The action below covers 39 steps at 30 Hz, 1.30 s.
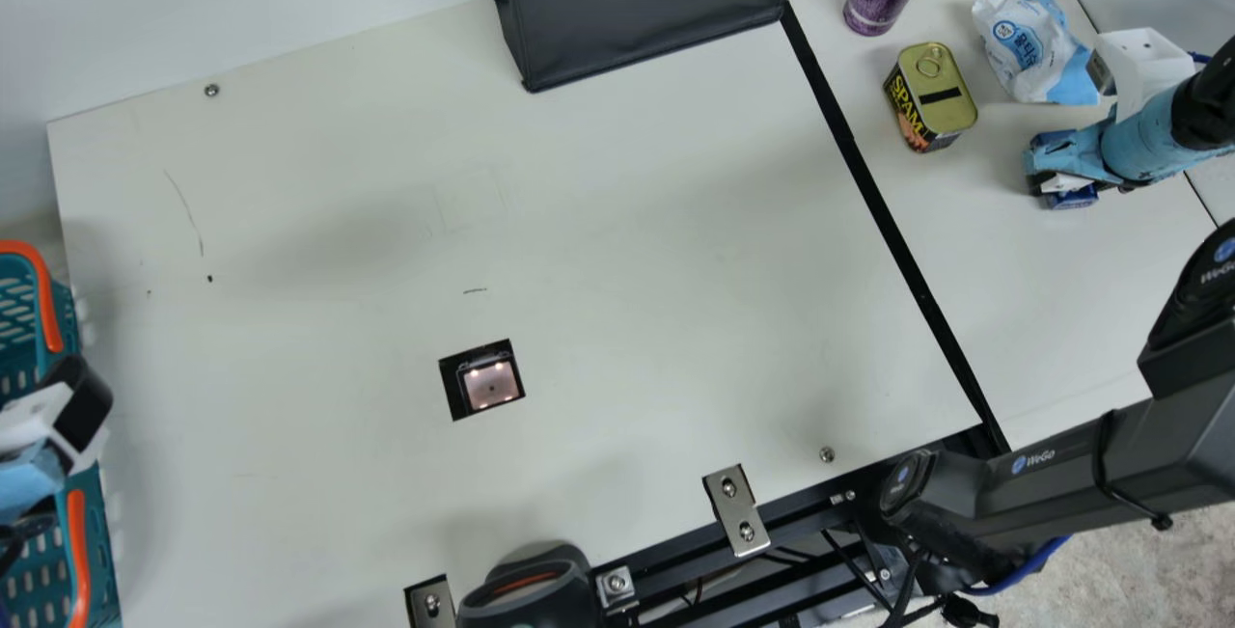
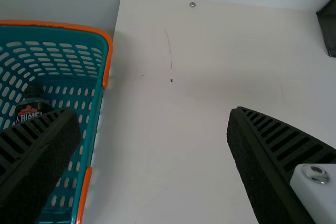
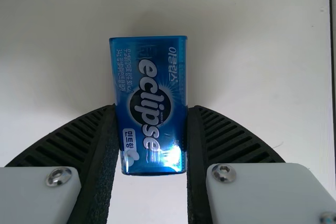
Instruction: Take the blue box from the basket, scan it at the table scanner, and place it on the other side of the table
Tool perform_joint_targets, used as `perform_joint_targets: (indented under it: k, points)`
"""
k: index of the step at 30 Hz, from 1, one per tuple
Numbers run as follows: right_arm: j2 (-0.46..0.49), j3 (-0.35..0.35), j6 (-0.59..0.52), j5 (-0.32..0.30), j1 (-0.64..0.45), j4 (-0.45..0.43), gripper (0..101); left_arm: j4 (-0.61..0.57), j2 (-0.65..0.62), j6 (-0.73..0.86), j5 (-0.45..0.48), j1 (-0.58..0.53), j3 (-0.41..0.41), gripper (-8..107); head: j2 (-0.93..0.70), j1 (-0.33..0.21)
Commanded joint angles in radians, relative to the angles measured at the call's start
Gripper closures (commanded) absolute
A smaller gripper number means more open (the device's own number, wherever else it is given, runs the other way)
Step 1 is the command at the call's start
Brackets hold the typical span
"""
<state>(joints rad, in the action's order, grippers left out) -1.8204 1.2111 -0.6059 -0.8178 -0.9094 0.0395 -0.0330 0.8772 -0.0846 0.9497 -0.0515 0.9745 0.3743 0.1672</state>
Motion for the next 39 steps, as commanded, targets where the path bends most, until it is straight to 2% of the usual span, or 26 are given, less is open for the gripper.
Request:
perform_joint_targets:
  k: [1,10,30,39]
  points:
    - [-0.01,0.012,0.005,-0.001,-0.002,-0.006,101,0.0,0.0,0.0,0.0,0.0,0.0,9,0.002,-0.029]
    - [-0.049,0.053,0.023,-0.006,-0.008,-0.031,101,0.0,0.0,0.0,0.0,0.0,0.0,9,0.002,-0.029]
    - [-0.066,0.081,0.039,-0.022,-0.012,-0.037,35,0.0,0.0,0.0,0.0,0.0,0.0,9,0.002,-0.029]
    - [-0.01,0.075,0.067,-0.005,0.002,-0.053,6,0.0,0.0,0.0,0.0,0.0,0.0,9,0.002,-0.029]
